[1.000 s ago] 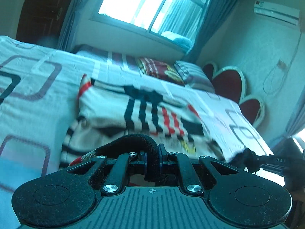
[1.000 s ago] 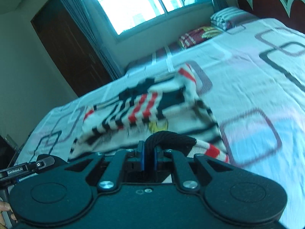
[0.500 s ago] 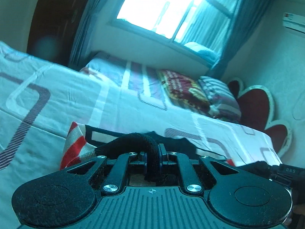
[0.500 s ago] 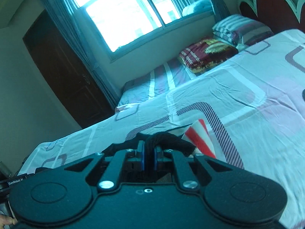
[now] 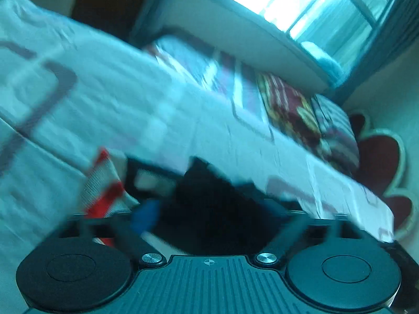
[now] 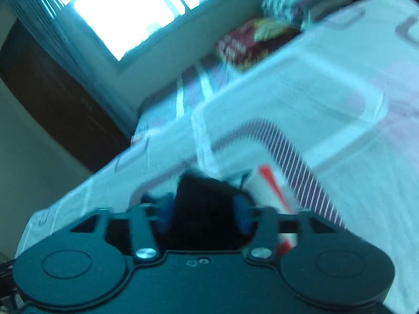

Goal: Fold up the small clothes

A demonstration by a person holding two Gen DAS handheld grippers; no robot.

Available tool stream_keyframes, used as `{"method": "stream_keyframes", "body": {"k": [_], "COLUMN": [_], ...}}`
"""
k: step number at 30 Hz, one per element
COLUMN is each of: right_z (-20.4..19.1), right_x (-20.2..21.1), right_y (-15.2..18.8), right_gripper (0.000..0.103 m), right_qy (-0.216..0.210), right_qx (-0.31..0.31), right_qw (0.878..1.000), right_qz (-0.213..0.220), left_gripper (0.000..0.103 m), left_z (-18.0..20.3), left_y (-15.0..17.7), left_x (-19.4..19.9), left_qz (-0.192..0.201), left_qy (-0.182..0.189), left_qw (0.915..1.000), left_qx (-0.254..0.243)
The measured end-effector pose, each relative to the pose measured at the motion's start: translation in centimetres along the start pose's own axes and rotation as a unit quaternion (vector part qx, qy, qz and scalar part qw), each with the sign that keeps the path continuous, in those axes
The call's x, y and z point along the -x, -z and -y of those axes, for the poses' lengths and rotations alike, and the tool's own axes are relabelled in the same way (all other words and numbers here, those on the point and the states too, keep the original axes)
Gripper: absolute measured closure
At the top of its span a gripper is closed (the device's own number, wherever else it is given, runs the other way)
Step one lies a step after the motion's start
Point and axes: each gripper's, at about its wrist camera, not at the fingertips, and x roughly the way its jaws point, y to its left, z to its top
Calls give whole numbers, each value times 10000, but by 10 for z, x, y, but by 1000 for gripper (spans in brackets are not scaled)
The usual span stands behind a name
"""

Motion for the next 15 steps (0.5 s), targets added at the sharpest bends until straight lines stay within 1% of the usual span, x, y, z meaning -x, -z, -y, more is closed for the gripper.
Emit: {"method": "stream_keyframes", "body": {"k": [1, 2, 3, 4, 5, 7, 8, 10, 11, 13, 14, 15], "right_z": [-3, -9, -15, -21, -29, -43, -49, -50, -46, -39, -36, -33], "right_x": [4, 6, 7, 7, 6, -4, -11, -21, -26, -21, -19, -16], "right_y": [-2, -3, -2, 2, 7, 20, 26, 40, 45, 50, 50, 50], "right_gripper": [26, 39, 63, 68, 66, 68, 69, 68, 70, 77, 77, 77], "right_qy": [31, -55, -68, -21, 6, 71, 172, 488, 644, 688, 718, 749], "right_qx": [170, 460, 751, 1027, 1364, 1948, 2181, 2487, 2582, 2782, 2792, 2750], "right_qw": [9998, 9989, 9971, 9947, 9906, 9804, 9748, 9656, 9617, 9567, 9563, 9574], "right_qz": [113, 104, 50, 27, -27, -284, -423, -573, -656, -514, -490, -476], "left_gripper": [2, 2, 2, 2, 2, 2, 2, 3, 4, 20, 22, 22], "left_z": [1, 2, 3, 4, 6, 9, 9, 2, 0, 4, 4, 1], "left_y": [-2, -3, -3, -2, 2, 11, 16, 28, 34, 46, 49, 51], "left_x": [6, 9, 8, 6, 4, -2, -5, -13, -9, -3, 0, 5], "left_qz": [206, 217, 138, 71, 14, -117, -178, -269, -165, -73, -42, -24], "left_qy": [41, 62, 28, 27, 84, 87, 42, -208, -267, -548, -635, -633], "left_qw": [9997, 9994, 9994, 9992, 9987, 9976, 9973, 9962, 9944, 9872, 9853, 9859], "left_qx": [-133, -245, -322, -398, -505, -681, -706, -797, -1011, -1498, -1585, -1549]}}
